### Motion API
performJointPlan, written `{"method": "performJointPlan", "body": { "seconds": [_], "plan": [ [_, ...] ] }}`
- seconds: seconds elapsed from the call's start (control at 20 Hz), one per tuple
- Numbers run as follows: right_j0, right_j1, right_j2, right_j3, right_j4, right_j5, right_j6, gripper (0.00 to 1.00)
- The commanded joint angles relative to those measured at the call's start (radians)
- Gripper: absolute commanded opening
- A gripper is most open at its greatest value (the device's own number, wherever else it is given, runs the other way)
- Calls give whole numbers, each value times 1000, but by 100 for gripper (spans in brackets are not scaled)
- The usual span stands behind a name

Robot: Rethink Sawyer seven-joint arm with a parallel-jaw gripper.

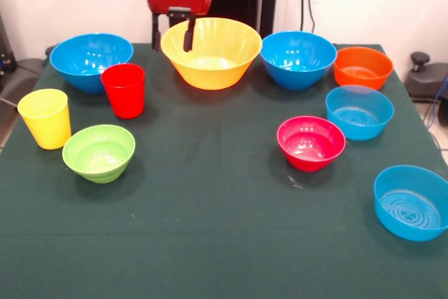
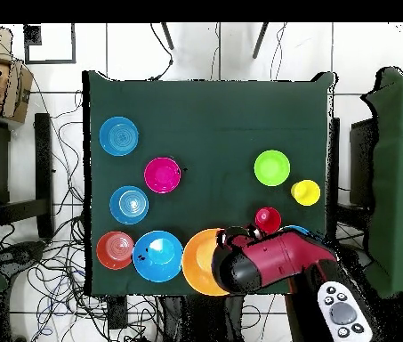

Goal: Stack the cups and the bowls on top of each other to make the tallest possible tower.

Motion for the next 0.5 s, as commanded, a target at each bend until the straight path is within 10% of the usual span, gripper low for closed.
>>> {"method": "performJointPlan", "body": {
  "seconds": [0.05,0.5],
  "plan": [
    [27,78,11,-83,-19,-52,54,100],
    [160,132,-108,-154,-137,-86,92,100]
  ]
}}
